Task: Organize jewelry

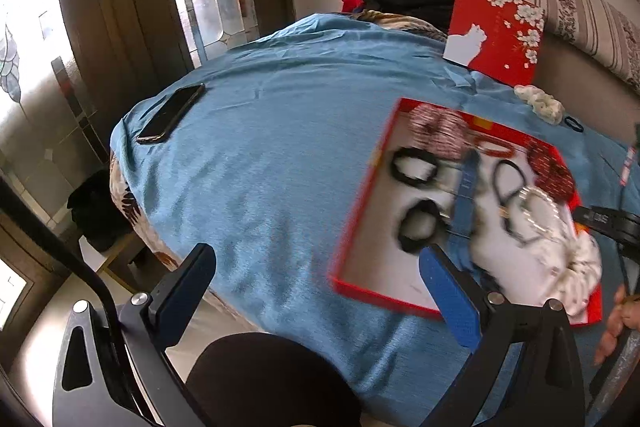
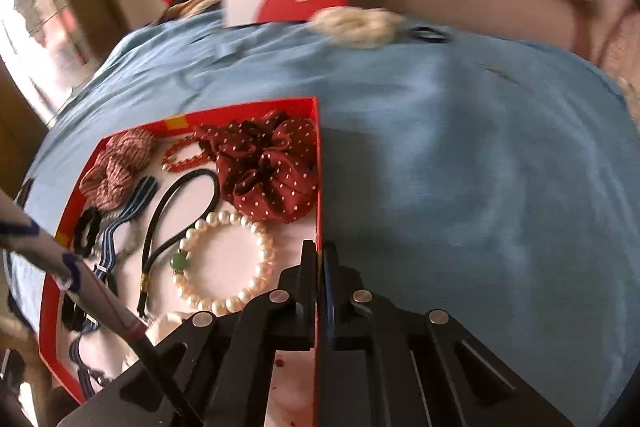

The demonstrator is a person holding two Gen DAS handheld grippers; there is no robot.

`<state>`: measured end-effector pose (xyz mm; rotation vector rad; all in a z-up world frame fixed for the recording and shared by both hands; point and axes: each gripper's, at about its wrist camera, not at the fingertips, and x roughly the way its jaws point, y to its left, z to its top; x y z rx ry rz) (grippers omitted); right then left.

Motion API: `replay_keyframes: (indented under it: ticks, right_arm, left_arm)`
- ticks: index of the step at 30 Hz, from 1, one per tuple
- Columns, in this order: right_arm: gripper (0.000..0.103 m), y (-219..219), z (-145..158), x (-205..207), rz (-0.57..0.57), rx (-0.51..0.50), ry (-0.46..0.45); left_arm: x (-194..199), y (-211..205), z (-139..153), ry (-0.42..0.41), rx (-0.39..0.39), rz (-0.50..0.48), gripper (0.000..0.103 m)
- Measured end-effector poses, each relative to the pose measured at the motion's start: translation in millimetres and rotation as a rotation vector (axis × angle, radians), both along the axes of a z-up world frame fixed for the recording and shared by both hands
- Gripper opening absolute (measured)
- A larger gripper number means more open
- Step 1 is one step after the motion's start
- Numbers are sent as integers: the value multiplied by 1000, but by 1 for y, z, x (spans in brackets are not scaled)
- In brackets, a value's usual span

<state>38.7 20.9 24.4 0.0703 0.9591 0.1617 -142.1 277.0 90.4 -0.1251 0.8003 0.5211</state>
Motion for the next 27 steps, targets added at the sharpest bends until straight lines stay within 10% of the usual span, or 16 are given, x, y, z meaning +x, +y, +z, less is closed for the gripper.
replay_keyframes:
  ticks: [7,24,27]
  right_arm:
    - [3,-67,-1,-31,-122,8,-18]
    - [9,-85,1,-29,-28,70,-6]
    - [32,-95,9,-41,-17,92,-25]
  left_arm:
    - [4,-18,2,5,8,-44,101]
    - [4,-73,28,-10,59,-155,101]
    - [6,-84,29,-5,73,-173,101]
